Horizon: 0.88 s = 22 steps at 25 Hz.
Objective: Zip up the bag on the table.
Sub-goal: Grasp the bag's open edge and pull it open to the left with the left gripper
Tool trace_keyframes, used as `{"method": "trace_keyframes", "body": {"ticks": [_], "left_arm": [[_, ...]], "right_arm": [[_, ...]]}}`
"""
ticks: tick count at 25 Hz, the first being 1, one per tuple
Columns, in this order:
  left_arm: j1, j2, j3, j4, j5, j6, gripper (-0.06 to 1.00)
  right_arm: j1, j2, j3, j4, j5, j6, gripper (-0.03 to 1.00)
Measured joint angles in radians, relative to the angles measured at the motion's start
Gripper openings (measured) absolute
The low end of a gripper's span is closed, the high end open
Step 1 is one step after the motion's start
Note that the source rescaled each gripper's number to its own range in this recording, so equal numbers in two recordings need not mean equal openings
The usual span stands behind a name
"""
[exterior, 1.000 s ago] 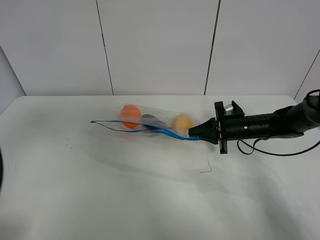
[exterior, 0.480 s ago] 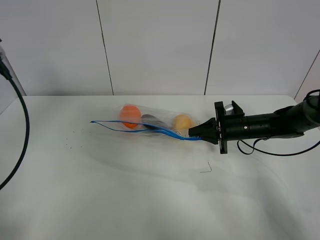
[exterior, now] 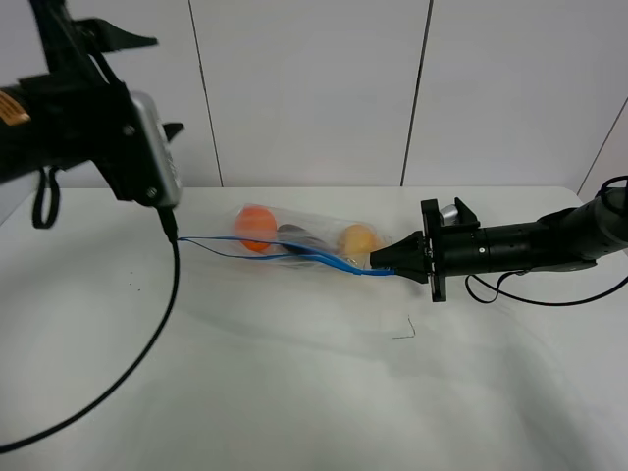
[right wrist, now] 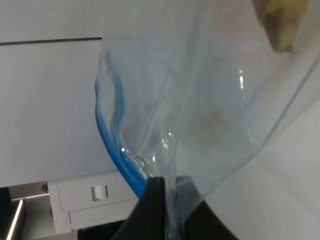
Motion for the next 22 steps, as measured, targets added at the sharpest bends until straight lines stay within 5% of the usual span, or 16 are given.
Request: {"method": "trace_keyframes", "body": {"ticks": [11, 22], "left_arm": [[-0.396, 0.283, 0.059, -0.152, -0.182, -0.080, 1.00], [-0.434, 0.600, 0.033, -0.165, -0.386, -0.085, 1.00]], "right_arm": [[0.000, 0.000, 0.000, 0.000, 0.000, 0.000, 0.00], [0.000, 0.000, 0.000, 0.000, 0.000, 0.002, 0.00]]}}
